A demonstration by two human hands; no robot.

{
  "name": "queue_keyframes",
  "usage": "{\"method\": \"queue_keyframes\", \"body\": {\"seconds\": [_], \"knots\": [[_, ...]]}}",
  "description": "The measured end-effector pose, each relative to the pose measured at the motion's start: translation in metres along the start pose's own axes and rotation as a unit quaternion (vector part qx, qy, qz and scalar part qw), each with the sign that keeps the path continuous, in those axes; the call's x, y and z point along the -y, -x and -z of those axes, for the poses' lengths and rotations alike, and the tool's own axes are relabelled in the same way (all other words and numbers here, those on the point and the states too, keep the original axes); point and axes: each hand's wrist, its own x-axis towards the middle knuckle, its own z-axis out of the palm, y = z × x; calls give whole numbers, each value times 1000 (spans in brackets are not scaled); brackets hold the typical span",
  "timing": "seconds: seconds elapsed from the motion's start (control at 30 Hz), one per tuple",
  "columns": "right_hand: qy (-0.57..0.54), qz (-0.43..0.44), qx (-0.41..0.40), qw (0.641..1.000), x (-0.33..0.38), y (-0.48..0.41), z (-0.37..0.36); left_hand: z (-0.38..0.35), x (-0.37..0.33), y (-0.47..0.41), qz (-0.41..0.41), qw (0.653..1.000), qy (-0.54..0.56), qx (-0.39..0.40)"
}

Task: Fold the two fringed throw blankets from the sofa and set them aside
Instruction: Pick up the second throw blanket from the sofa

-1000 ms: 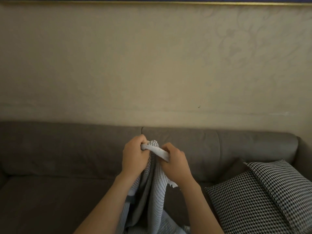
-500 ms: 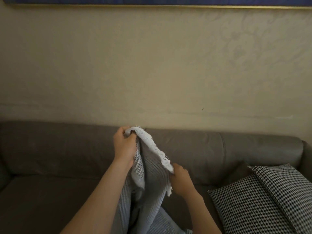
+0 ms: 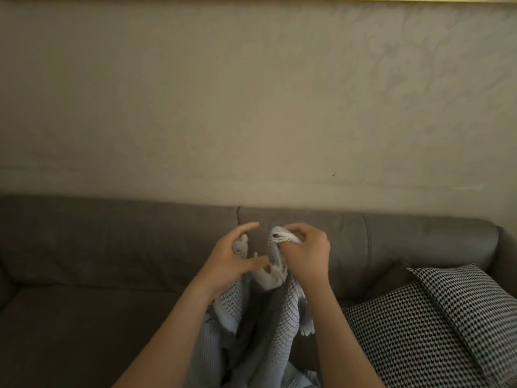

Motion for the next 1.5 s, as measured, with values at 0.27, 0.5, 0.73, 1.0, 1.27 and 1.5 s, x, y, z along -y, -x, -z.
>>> {"method": "queue_keyframes", "body": {"seconds": [0.27, 0.5, 0.73, 1.0, 1.27, 1.5], "knots": [[21, 23, 11, 999, 3, -1, -6, -22, -2, -6, -20, 987, -159, 16], [7, -17, 196, 981, -26, -12, 2, -7, -1, -31, -52, 966, -232, -105], [67, -59, 304, 948, -59, -12, -1, -1, -6, -49, -12, 947, -182, -266], [258, -124, 361, 888, -88, -12, -3, 21, -4, -61, 15, 922, -90, -376], [-66, -72, 292, 951, -37, -21, -3, 10, -6, -39, 42, 984, -72, -155], [-57, 50, 311, 947, -17, -25, -4, -5, -6, -25, 26, 982, -104, 153]]}}
